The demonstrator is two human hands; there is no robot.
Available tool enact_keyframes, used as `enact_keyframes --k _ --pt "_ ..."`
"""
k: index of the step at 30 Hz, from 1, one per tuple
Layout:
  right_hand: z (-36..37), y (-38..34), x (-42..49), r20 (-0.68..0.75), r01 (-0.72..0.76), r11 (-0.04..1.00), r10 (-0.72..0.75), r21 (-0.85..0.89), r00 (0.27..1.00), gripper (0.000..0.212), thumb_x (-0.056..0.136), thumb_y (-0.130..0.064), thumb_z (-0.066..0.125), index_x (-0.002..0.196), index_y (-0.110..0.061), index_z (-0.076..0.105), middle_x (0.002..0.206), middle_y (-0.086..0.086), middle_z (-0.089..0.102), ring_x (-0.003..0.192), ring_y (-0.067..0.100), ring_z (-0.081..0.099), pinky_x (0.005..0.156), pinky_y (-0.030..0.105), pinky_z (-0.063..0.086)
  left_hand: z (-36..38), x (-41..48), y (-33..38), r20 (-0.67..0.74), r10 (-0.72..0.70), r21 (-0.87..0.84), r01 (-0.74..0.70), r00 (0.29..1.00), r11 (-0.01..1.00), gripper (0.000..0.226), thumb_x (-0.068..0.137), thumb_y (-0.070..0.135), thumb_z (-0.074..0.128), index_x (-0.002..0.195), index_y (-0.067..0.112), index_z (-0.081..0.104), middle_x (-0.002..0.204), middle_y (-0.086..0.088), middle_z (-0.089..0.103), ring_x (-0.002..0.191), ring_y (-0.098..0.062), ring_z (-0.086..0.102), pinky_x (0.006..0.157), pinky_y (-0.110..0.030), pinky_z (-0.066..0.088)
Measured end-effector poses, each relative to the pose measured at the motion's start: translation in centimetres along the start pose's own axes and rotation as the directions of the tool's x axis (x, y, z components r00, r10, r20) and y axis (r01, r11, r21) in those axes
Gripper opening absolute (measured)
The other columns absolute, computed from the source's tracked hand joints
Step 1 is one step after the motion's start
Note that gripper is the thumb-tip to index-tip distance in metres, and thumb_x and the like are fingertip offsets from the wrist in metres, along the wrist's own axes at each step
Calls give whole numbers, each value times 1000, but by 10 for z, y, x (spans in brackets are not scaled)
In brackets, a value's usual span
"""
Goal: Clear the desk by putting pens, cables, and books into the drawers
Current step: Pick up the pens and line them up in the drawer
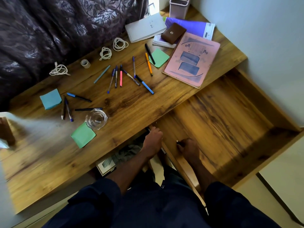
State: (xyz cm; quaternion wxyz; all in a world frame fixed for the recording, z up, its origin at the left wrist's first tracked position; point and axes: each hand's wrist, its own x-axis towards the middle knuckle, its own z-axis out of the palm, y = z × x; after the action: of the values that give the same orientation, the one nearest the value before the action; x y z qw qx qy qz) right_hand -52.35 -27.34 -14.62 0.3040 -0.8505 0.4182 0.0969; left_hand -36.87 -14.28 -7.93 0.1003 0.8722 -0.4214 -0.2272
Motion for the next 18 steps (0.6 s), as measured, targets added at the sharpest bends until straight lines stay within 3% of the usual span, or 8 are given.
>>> enact_keyframes --k 4,9,13,18 --pt "-3 3 0 20 -7 998 6 59 1000 17 85 -34 76 89 -17 76 82 -3 71 77 15 65 65 26 44 -3 0 -1 13 11 -9 -11 1000 1000 13 98 15 56 101 13 68 107 -1 61 101 -13 48 79 -26 50" --pt "-15 -14 -1 -99 55 992 -43 114 994 27 84 -29 78 105 -13 74 99 0 72 86 13 64 76 23 46 -12 -2 -2 62 43 -18 -42 997 999 17 99 19 54 102 9 67 107 -4 60 103 -16 48 83 -30 47" --pt "-26 -43 7 -146 96 976 -67 195 987 23 84 -31 78 101 -16 74 94 -1 71 74 9 64 67 30 56 -24 -3 -4 116 71 10 -72 991 997 11 96 9 53 95 10 64 104 -5 60 100 -19 50 83 -33 51" --pt "-38 -78 15 -198 168 965 -128 201 972 15 83 -30 79 91 -19 76 84 -3 71 71 5 59 67 24 47 -35 -7 -7 152 116 14 -119 982 993 12 93 4 54 96 10 63 104 -6 60 101 -21 53 83 -36 53"
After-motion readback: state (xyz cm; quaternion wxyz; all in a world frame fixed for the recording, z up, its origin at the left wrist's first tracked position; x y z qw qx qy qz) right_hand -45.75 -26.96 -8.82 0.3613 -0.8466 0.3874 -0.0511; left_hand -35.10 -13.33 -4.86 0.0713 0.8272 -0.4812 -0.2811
